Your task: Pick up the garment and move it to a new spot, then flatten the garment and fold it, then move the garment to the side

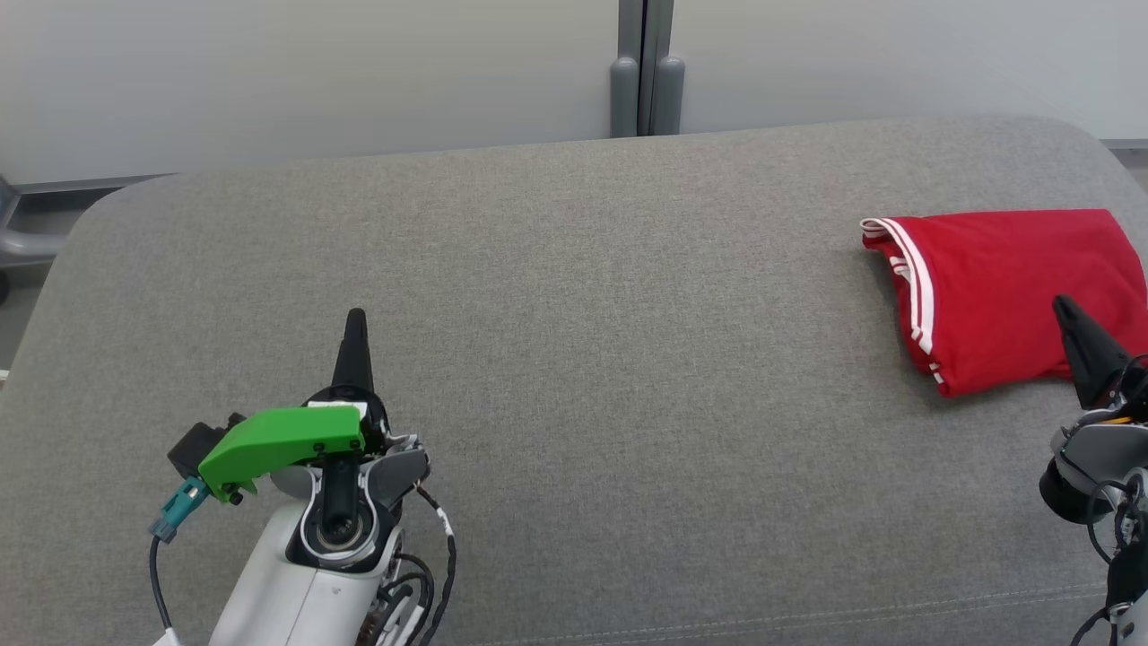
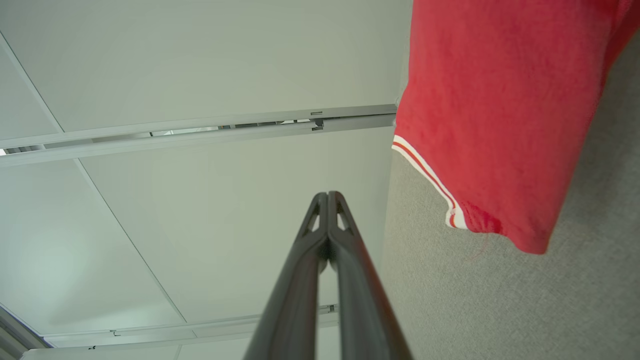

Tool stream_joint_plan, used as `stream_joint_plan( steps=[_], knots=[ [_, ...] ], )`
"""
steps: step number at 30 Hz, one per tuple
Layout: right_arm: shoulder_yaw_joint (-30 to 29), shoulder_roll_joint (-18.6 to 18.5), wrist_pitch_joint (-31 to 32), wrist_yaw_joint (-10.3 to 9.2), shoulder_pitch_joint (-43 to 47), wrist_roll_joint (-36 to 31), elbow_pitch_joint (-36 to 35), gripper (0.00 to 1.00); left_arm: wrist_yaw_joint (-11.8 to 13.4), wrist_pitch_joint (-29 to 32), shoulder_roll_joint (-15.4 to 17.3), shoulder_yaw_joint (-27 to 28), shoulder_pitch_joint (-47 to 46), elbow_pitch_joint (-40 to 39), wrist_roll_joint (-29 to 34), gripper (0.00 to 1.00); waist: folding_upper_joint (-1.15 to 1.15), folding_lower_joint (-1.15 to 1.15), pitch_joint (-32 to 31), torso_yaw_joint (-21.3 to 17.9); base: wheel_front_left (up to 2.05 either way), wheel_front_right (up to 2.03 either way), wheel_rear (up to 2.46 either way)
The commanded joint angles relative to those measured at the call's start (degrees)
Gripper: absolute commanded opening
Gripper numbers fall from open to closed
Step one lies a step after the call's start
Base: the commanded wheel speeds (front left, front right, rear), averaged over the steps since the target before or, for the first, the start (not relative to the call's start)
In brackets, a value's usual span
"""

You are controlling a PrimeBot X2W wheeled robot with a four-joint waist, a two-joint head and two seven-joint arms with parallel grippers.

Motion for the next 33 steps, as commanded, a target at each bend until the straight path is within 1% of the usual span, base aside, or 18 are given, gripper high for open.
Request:
stream_joint_plan(
  steps=[1, 33],
  knots=[
    [0.1, -0.2, 0.0, 0.02, -0.1, 0.6, 0.1, 0.0, -0.3, -0.1, 0.0, -0.1, -0.6, 0.0, -0.3, 0.0, 0.0, 0.0, 0.0, 0.0, 0.0, 0.0, 0.0],
    [0.4, -0.4, -0.3, 0.02, 0.0, 0.8, 0.1, 0.0, -0.3, -0.1, 0.0, 0.0, -0.6, 0.0, -0.3, 0.0, 0.0, 0.0, 0.0, 0.0, 0.0, 0.0, 0.0]
  ],
)
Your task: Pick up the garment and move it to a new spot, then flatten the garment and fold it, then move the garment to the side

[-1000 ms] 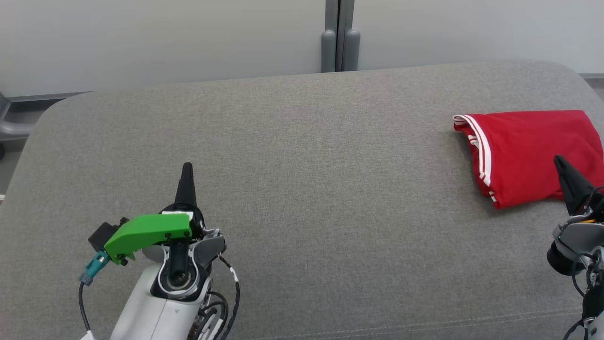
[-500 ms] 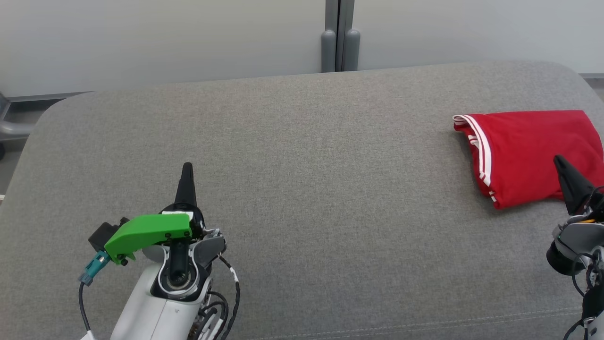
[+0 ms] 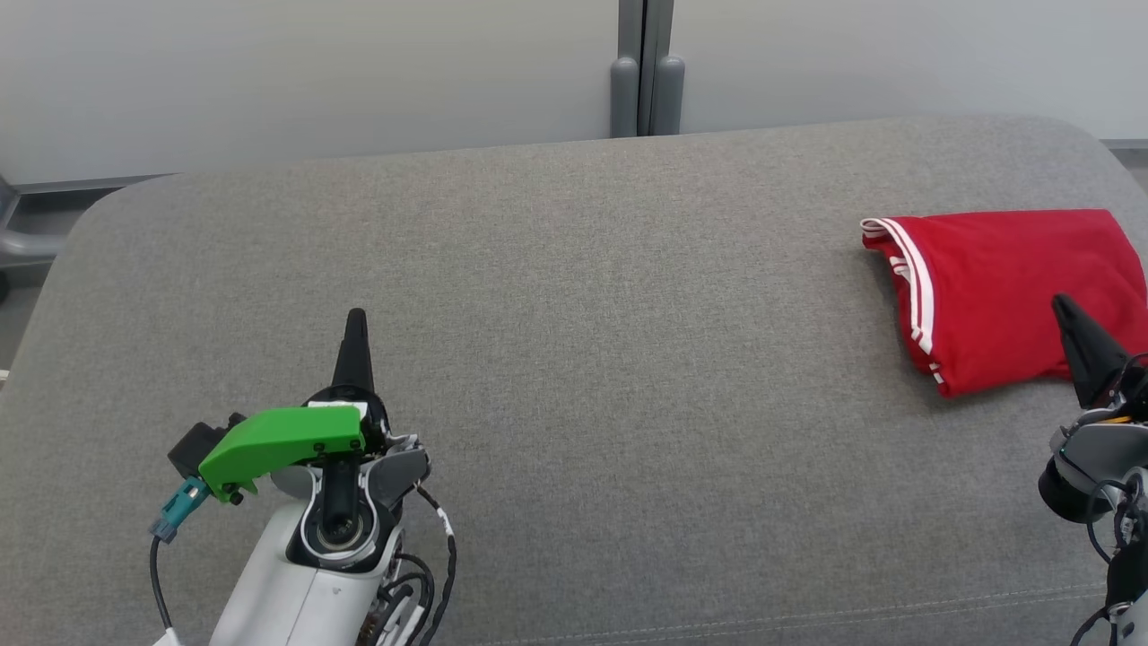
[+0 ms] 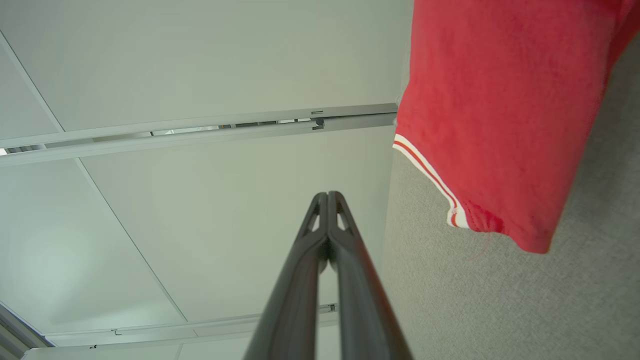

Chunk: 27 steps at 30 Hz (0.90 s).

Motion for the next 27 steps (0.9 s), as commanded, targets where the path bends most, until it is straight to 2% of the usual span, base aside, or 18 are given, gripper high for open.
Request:
stream_joint_plan(
  steps=[1, 27],
  knots=[
    [0.0, -0.3, -0.2, 0.02, 0.0, 0.4, 0.1, 0.0, -0.3, -0.1, 0.0, 0.0, -0.6, 0.0, -0.3, 0.0, 0.0, 0.0, 0.0, 0.0, 0.0, 0.0, 0.0],
    [0.2, -0.3, -0.2, 0.02, 0.0, 0.6, 0.1, 0.0, -0.3, -0.1, 0.0, 0.0, -0.6, 0.0, -0.3, 0.0, 0.0, 0.0, 0.0, 0.0, 0.0, 0.0, 0.0]
  ],
)
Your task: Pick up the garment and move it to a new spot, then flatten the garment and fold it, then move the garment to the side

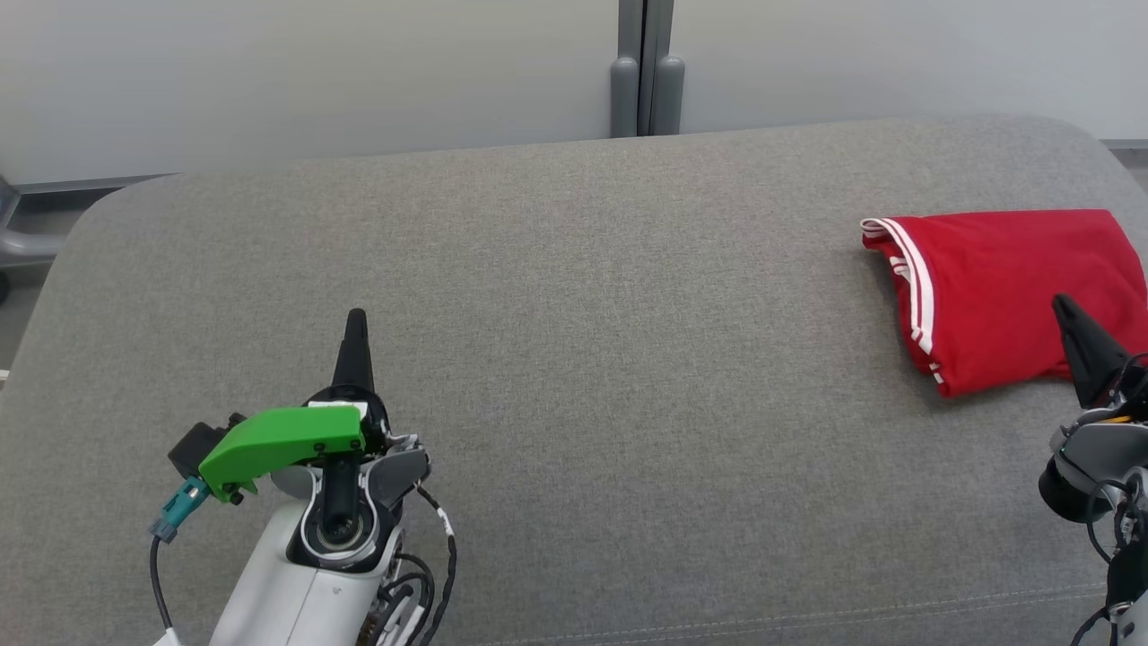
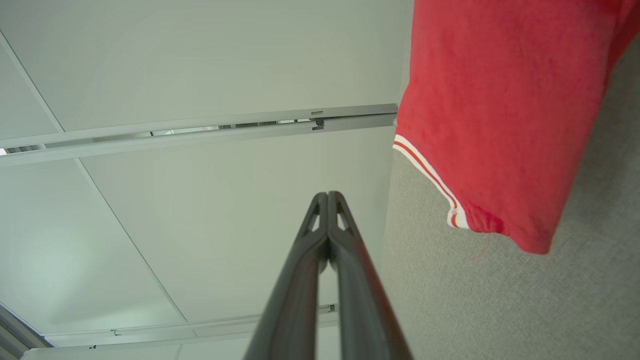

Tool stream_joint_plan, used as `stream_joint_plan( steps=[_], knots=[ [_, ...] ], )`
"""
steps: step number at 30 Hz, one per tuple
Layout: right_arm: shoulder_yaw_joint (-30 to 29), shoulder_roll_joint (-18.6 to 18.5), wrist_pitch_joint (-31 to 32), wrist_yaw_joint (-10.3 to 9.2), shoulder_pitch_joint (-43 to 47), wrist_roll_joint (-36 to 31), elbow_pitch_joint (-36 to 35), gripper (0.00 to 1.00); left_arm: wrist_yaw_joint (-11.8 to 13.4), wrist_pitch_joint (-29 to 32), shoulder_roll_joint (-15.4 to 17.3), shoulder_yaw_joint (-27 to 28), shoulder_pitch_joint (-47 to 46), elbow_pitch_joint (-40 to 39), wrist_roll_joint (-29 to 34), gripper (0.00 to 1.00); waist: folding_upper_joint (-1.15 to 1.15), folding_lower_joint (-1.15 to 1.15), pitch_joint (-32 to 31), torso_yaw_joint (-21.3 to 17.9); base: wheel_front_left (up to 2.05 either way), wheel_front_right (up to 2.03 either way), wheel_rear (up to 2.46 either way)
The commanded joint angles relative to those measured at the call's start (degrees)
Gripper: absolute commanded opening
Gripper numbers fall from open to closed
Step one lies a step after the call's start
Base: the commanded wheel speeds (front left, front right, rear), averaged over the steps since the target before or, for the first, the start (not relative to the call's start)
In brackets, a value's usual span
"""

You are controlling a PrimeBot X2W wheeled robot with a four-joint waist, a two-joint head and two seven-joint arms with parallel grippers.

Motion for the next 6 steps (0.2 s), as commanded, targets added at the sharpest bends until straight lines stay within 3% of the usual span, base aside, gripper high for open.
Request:
stream_joint_plan(
  steps=[1, 6],
  knots=[
    [0.0, -0.3, -0.1, 0.02, 0.0, 0.5, 0.1, 0.0, -0.3, -0.1, 0.0, 0.0, -0.6, 0.0, -0.3, 0.0, 0.0, 0.0, 0.0, 0.0, 0.0, 0.0, 0.0],
    [0.0, -0.3, -0.1, 0.02, 0.0, 0.5, 0.1, 0.0, -0.3, -0.1, 0.0, 0.0, -0.6, 0.0, -0.3, 0.0, 0.0, 0.0, 0.0, 0.0, 0.0, 0.0, 0.0]
  ],
)
